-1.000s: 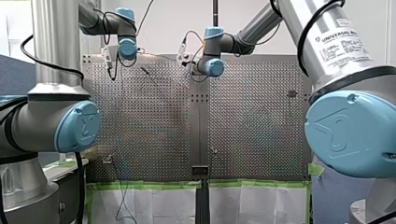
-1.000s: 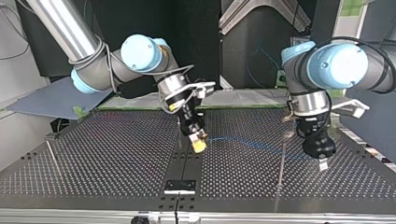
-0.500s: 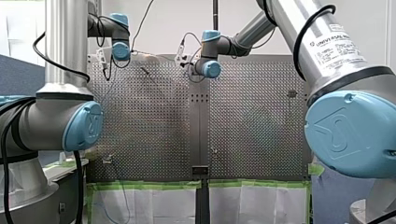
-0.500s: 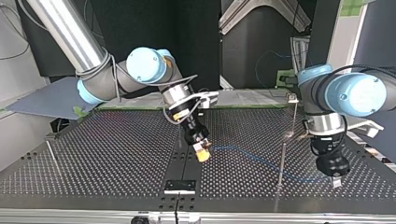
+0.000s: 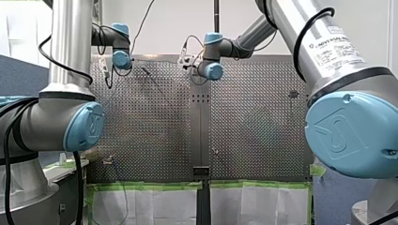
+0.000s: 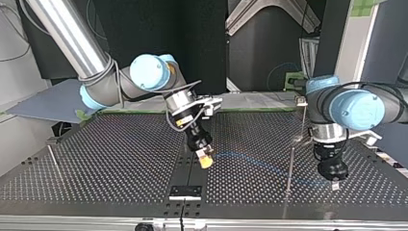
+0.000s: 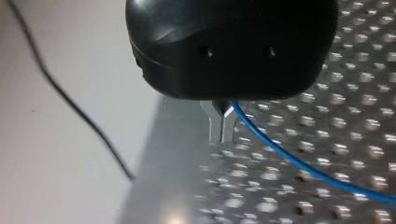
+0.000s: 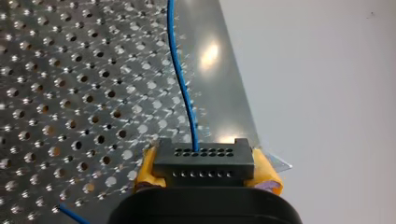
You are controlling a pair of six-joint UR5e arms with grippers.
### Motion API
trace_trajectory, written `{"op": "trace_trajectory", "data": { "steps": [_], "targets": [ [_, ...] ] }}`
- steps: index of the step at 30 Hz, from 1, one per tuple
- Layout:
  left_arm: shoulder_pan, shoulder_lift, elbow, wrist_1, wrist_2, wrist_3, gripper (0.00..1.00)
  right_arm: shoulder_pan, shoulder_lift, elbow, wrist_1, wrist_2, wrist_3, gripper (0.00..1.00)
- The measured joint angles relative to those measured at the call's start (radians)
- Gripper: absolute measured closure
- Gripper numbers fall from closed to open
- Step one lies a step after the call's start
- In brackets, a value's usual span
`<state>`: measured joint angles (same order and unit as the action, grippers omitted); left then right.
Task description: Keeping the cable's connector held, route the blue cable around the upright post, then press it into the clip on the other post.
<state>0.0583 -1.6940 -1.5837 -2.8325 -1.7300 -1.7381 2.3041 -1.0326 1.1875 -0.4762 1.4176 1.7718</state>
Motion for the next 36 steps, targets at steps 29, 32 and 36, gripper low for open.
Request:
{"op": "trace_trajectory", "data": {
  "steps": [29, 32, 36],
  "targets": [
    [-0.038, -0.149, 0.0, -0.03, 0.003, -0.025, 1.0, 0.006, 0.139, 0.02, 0.056, 0.002, -0.061, 1.0],
    [-0.047, -0.151, 0.0, -0.034, -0.005, -0.048, 1.0, 0.006, 0.148, 0.033, 0.056, 0.004, -0.065, 1.0],
    [-0.056, -0.153, 0.0, -0.035, -0.009, -0.087, 1.0, 0.006, 0.162, 0.048, 0.056, 0.005, -0.068, 1.0]
  ]
}}
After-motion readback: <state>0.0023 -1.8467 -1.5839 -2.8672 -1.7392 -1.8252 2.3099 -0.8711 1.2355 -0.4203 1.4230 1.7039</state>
